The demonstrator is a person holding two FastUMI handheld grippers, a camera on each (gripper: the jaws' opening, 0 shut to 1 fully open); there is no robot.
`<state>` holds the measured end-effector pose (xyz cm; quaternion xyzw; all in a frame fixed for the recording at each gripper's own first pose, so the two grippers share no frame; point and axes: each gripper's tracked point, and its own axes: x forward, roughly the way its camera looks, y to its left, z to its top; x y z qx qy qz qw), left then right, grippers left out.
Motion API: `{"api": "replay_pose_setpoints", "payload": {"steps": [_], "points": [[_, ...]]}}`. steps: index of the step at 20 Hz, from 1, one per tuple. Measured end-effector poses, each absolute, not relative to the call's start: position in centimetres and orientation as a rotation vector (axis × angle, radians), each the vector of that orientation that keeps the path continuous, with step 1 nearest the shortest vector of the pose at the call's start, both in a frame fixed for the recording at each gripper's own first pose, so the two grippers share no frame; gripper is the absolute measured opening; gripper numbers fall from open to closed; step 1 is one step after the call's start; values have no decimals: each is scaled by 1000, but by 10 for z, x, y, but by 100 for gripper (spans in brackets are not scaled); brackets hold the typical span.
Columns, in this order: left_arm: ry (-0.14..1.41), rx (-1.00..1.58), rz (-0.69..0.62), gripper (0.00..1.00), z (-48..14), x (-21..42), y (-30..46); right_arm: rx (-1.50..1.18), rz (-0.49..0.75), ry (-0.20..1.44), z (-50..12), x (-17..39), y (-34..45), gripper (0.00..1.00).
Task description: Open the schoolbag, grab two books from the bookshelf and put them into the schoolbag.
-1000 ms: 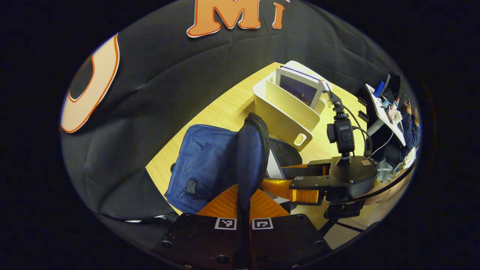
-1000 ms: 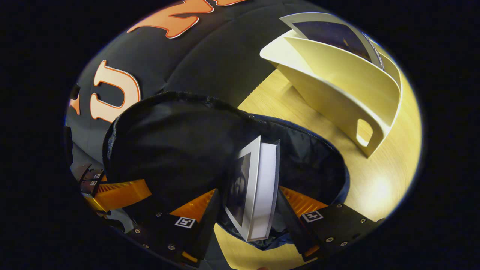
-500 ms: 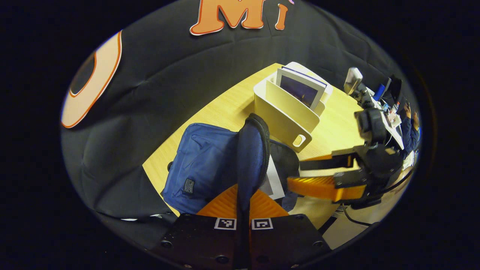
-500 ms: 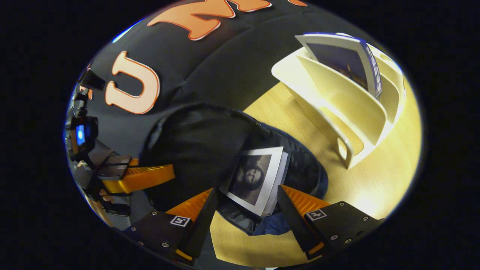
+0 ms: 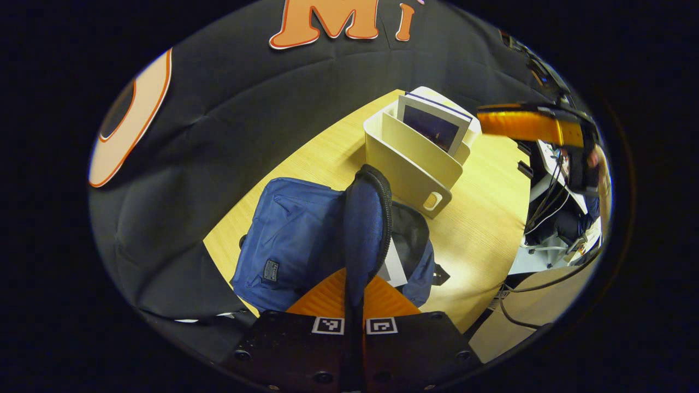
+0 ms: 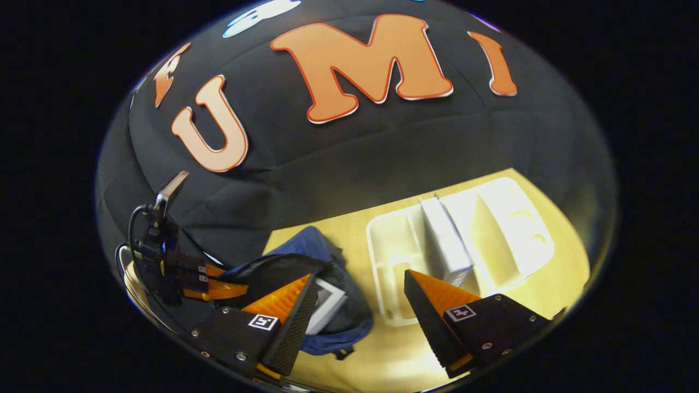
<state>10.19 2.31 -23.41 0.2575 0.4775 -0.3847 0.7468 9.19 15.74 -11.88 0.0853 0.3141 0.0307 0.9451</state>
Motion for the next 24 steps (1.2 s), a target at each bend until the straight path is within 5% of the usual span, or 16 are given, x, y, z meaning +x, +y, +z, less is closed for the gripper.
{"api": "replay_pose_setpoints", "payload": {"steps": [6, 21, 24], "points": [[1049, 552, -846, 1, -238, 93, 21, -73, 75, 785, -104, 133, 114, 96], [1076, 469, -817, 1, -252, 88, 26, -157, 42, 1193, -212, 175, 71, 98], [1079, 475, -817, 1, -254, 88, 25, -173, 65, 1216, -218, 174, 78, 78]]}}
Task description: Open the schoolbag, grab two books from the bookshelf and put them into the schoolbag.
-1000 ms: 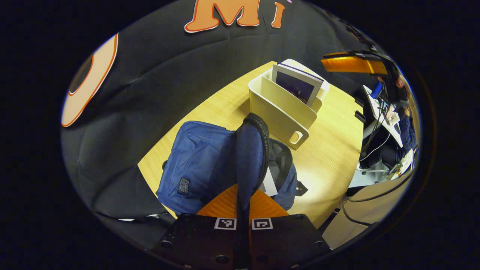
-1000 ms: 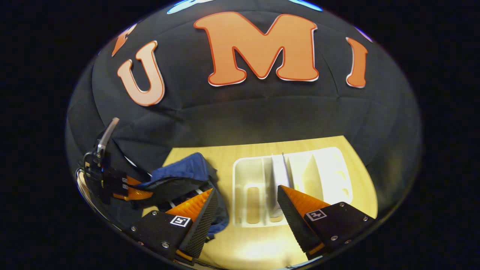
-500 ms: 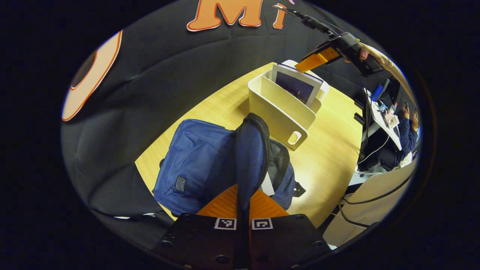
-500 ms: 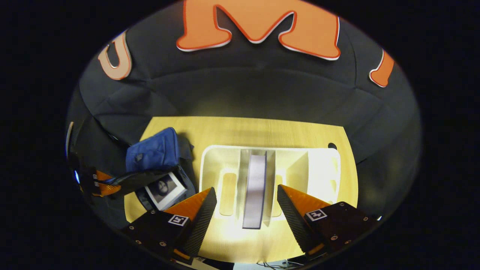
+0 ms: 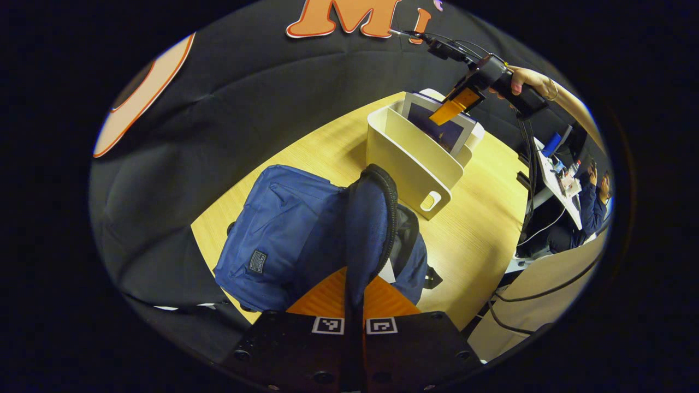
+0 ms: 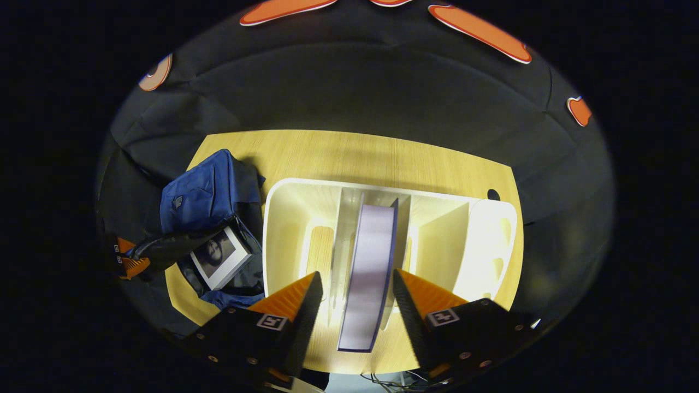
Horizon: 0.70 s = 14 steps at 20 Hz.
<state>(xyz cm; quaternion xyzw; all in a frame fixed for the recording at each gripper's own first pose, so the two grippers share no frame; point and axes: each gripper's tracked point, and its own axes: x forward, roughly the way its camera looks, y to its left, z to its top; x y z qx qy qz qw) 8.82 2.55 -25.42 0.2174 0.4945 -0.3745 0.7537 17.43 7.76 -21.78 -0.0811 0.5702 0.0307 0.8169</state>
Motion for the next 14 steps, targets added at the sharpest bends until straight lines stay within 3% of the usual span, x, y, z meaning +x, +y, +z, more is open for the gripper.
{"api": "replay_pose_setpoints", "payload": {"steps": [2, 3, 4, 5, 10, 11, 12, 14], "points": [[1080, 477, -817, 1, -254, 89, 25, -187, 61, 1226, -219, 173, 76, 45], [1080, 477, -816, 1, -254, 89, 25, -196, 58, 1230, -218, 170, 73, 42], [1081, 477, -816, 1, -254, 90, 25, -192, 65, 1234, -218, 169, 72, 26], [1083, 476, -816, 1, -255, 90, 24, -182, 67, 1236, -218, 168, 70, 32], [1089, 471, -810, 1, -256, 88, 24, -148, 66, 1228, -212, 161, 63, 28], [1088, 470, -809, 1, -257, 88, 24, -156, 61, 1215, -208, 160, 61, 39], [1088, 464, -805, 1, -258, 89, 23, -168, 53, 1203, -204, 158, 56, 28], [1094, 454, -793, 1, -258, 86, 24, -146, 43, 1190, -191, 150, 50, 28]]}}
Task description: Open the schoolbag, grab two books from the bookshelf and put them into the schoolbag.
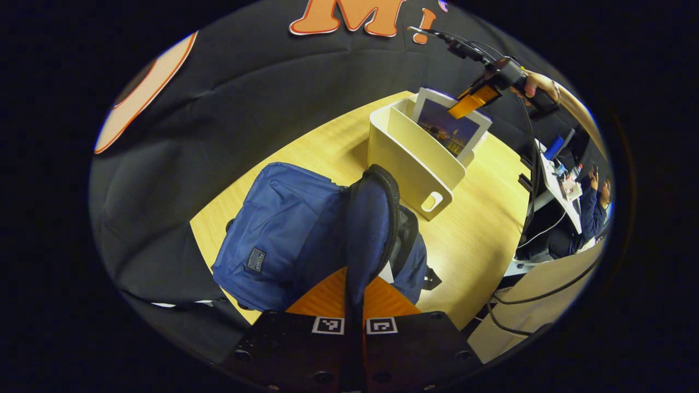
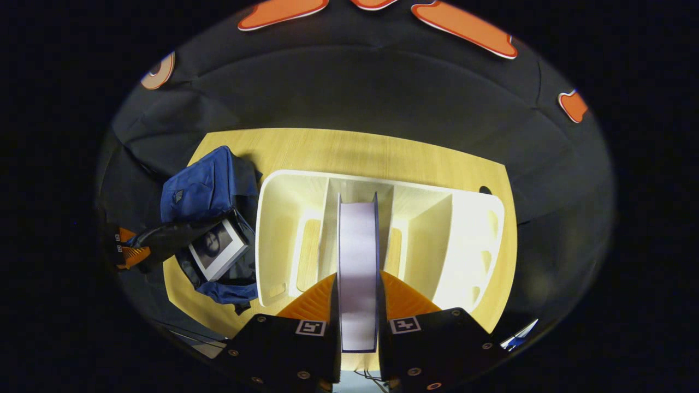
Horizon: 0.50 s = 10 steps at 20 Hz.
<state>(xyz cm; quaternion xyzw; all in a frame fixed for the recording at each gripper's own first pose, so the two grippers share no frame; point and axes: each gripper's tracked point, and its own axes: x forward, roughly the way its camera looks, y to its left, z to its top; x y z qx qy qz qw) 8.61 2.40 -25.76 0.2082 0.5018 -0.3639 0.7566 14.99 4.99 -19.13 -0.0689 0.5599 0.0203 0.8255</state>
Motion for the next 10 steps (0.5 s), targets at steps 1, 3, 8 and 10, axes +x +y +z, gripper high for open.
{"api": "replay_pose_setpoints", "payload": {"steps": [1, 3, 8, 10], "points": [[1091, 456, -793, 1, -257, 87, 23, -129, 42, 1178, -179, 145, 48, 28], [1079, 469, -792, 0, -255, 89, 24, -90, 29, 1128, -160, 141, 40, 28], [1055, 510, -802, 1, -251, 86, 25, 75, 1, 919, -82, 116, 32, 28], [1046, 514, -808, 1, -253, 85, 25, 147, -3, 828, -56, 102, 31, 27]]}}
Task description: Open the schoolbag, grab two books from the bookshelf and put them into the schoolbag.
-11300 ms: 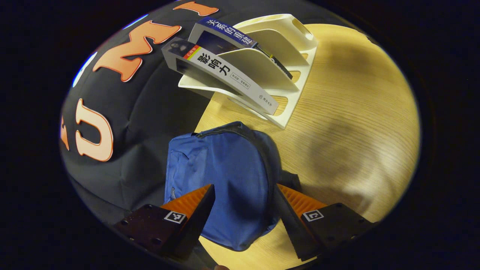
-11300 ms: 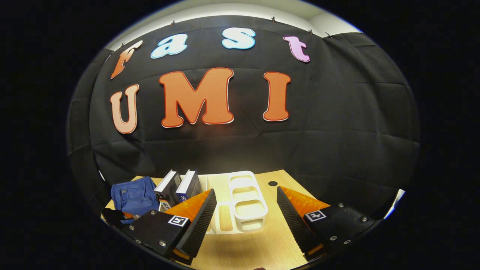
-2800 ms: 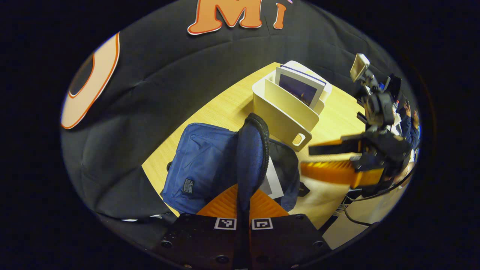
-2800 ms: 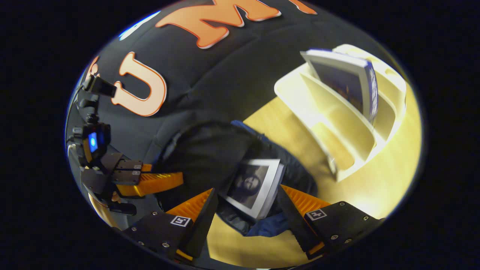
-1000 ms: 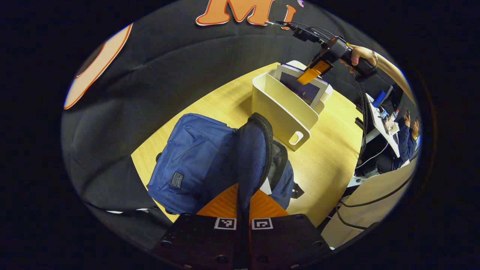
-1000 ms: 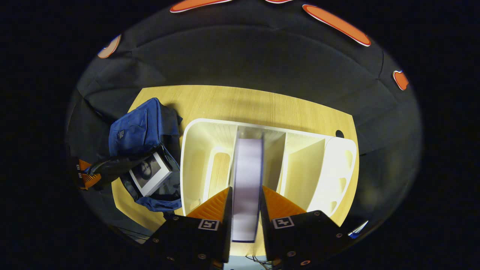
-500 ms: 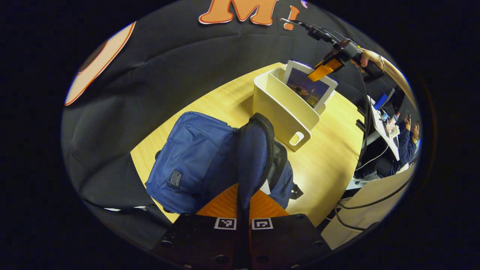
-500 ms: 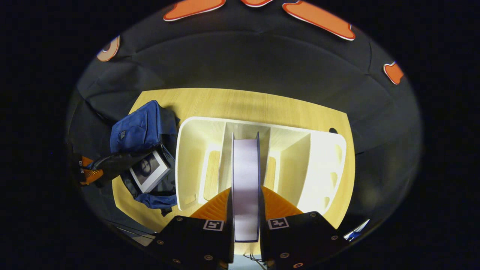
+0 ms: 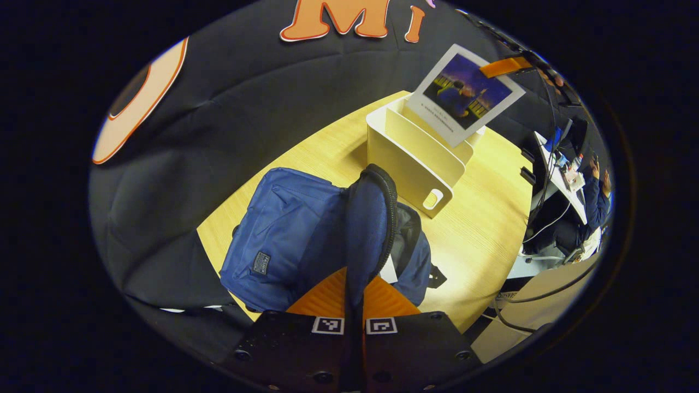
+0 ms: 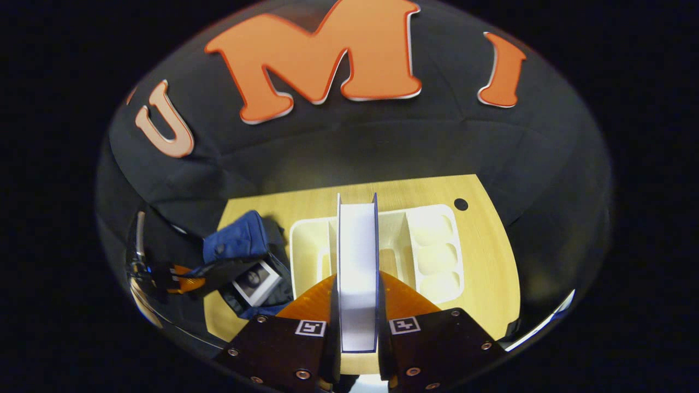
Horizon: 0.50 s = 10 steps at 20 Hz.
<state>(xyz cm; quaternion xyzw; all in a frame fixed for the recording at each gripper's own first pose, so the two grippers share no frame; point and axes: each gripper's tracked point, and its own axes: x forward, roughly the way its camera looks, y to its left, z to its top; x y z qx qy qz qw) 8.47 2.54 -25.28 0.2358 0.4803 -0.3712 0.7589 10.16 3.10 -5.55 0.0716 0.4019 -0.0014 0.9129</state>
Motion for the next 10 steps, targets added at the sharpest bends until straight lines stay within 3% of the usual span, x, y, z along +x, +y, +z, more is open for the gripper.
{"api": "replay_pose_setpoints", "payload": {"steps": [6, 10], "points": [[1022, 548, -829, 1, -252, 85, 25, 433, 73, 623, -8, 39, 73, 27], [1014, 562, -842, 1, -250, 87, 24, 570, 145, 597, -40, 8, 120, 27]]}}
